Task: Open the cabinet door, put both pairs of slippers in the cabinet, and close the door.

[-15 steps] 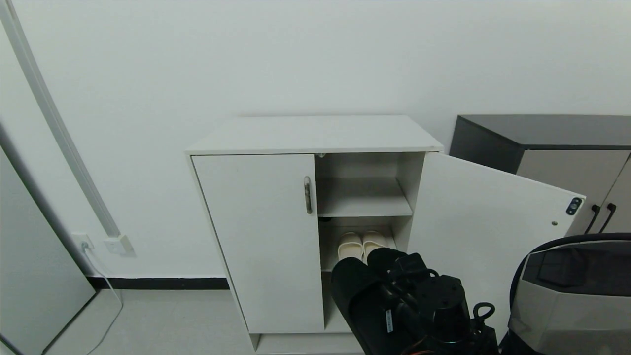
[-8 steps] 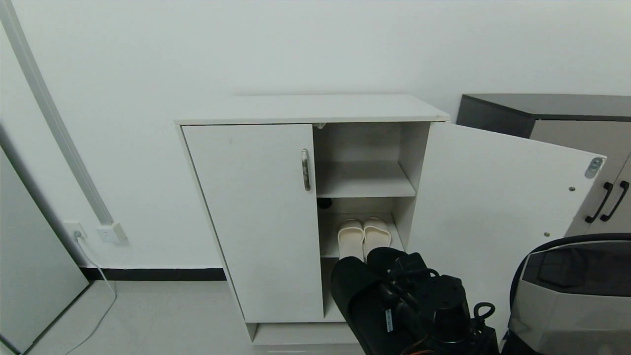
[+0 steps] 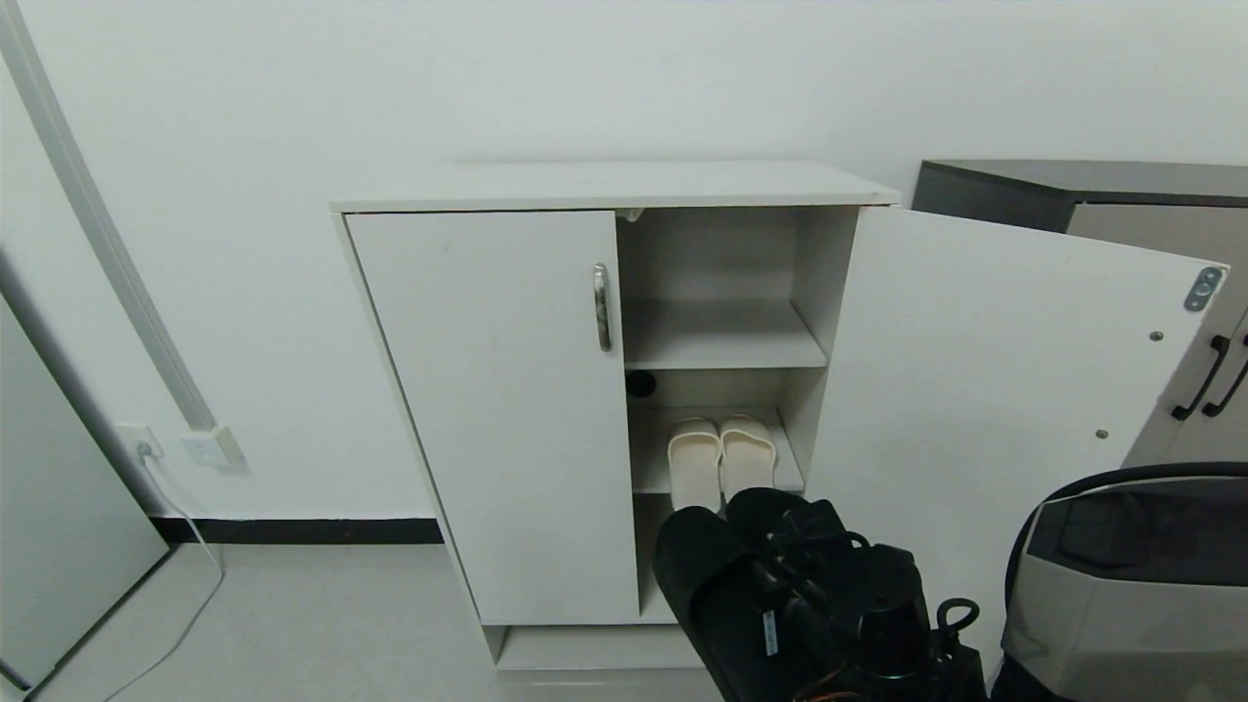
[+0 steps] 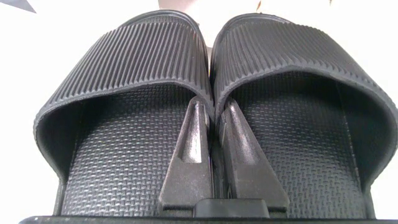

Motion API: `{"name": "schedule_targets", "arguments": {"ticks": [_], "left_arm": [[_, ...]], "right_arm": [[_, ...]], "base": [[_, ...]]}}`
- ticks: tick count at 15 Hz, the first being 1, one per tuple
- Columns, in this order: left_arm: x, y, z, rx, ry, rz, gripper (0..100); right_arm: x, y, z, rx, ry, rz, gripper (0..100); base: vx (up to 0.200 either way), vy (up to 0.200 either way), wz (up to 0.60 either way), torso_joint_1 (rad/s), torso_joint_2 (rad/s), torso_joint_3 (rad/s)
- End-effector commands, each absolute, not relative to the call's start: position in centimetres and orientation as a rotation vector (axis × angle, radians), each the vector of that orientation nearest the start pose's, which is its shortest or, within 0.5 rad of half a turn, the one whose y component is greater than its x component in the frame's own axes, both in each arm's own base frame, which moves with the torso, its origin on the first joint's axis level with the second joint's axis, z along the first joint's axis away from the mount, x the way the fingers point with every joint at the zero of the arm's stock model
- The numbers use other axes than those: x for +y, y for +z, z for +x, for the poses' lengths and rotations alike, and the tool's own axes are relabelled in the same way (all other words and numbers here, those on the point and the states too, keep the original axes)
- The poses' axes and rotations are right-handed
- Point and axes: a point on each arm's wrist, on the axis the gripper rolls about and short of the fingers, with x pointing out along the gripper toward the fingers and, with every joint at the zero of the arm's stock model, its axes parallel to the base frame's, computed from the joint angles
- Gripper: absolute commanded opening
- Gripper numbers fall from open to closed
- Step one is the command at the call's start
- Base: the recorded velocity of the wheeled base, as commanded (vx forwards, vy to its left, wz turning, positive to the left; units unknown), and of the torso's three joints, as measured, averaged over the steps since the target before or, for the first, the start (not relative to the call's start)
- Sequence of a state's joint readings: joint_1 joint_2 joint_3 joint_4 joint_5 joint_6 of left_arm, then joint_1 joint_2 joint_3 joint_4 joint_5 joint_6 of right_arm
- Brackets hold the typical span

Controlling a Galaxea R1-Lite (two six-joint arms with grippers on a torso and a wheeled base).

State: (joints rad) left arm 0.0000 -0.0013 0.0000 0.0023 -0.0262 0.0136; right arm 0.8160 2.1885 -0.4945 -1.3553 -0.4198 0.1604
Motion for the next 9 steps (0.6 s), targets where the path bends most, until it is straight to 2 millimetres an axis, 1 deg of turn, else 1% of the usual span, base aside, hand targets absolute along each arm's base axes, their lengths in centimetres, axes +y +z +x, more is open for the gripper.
{"name": "schedule_targets", "arguments": {"ticks": [1,3,4,5,6,8,9], "left_arm": [[-0.1,7.5,-2.3,0.003,-0.026,0.014,0],[-0.1,7.5,-2.3,0.003,-0.026,0.014,0],[-0.1,7.5,-2.3,0.003,-0.026,0.014,0],[-0.1,7.5,-2.3,0.003,-0.026,0.015,0],[-0.1,7.5,-2.3,0.003,-0.026,0.015,0],[-0.1,7.5,-2.3,0.003,-0.028,0.015,0],[-0.1,7.5,-2.3,0.003,-0.028,0.015,0]], "right_arm": [[23.1,2.8,22.6,0.301,0.375,-0.069,0],[23.4,2.8,22.6,0.293,0.384,-0.090,0],[24.6,3.5,24.1,0.302,0.272,-0.132,0],[25.2,4.5,24.7,0.313,0.236,-0.116,0],[26.1,7.3,25.5,0.334,0.223,-0.042,0],[27.1,11.4,26.4,0.388,0.171,0.014,0],[27.8,13.3,27.1,0.380,0.122,0.051,0]], "base": [[0.000,0.000,0.00,0.000,0.00,0.000],[0.000,0.000,0.00,0.000,0.00,0.000],[0.000,0.000,0.00,0.000,0.00,0.000],[0.000,0.000,0.00,0.000,0.00,0.000],[0.000,0.000,0.00,0.000,0.00,0.000],[0.000,0.000,0.00,0.000,0.00,0.000],[0.000,0.000,0.00,-0.032,0.17,0.168]]}}
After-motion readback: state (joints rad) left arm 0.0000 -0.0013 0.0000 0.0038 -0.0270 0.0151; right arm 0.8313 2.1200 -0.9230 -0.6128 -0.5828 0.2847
